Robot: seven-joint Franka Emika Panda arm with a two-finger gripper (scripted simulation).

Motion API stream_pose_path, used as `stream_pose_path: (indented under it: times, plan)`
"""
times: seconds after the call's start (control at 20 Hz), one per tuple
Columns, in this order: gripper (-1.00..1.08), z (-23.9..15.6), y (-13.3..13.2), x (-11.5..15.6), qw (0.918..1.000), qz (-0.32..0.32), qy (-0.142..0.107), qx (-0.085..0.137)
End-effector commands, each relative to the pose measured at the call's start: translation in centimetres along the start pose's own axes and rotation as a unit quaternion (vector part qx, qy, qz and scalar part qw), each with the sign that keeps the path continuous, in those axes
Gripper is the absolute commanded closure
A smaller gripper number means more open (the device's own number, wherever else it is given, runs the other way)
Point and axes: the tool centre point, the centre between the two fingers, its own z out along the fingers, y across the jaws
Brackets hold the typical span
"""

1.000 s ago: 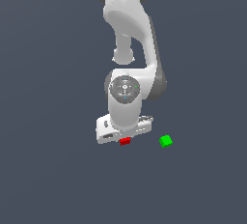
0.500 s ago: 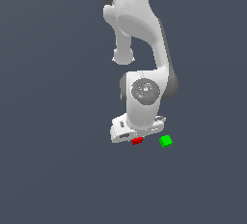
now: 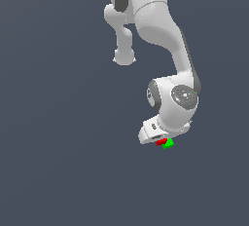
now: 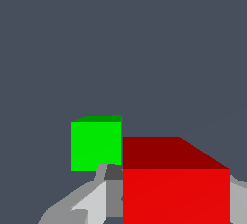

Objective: Stack the red cube on top of the green cube.

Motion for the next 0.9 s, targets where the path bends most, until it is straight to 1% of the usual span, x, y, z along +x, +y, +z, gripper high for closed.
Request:
stream_pose_path:
  times: [0.0, 0.2, 0.45, 0.5, 0.85]
  plan:
    - [1.08, 0.6, -1.9, 0.3, 1.0000, 0.001, 0.001, 0.000]
    - [1.08, 1.1, -3.8, 0.7, 1.0000, 0.001, 0.001, 0.000]
    - [1.08, 1.3, -4.2, 0.9, 1.0000, 0.001, 0.000, 0.000]
    - [-0.92, 1.3, -4.2, 0.9, 1.0000, 0.001, 0.000, 0.000]
    - [-0.92, 1.3, -4.2, 0.9, 1.0000, 0.001, 0.000, 0.000]
